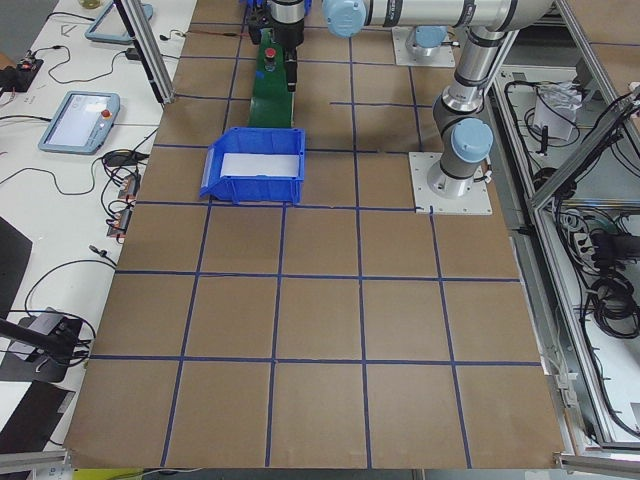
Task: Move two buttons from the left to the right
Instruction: 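Lower the right gripper and grasp the yellow button on the belt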
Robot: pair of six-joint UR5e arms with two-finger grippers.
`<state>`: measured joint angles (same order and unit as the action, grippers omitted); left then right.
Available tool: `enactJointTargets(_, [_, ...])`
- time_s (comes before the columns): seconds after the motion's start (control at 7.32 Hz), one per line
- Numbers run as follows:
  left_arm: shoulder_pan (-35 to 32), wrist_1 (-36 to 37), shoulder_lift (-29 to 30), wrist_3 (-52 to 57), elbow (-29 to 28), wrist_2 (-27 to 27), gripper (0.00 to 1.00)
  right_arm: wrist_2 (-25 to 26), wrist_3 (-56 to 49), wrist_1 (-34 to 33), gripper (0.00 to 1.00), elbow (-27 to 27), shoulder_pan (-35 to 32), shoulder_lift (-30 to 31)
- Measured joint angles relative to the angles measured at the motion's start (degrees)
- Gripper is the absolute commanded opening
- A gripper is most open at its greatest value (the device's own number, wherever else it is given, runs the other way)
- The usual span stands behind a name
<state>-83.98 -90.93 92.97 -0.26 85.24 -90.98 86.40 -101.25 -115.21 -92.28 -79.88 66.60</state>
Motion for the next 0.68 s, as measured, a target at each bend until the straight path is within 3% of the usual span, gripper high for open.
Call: enactJointTargets(0.68, [0.1, 0.1, -0.1, 0.1, 0.4, 0.1, 1.0, 0.1, 0.6, 0.1, 0.96, 0.0, -1.7, 0.1])
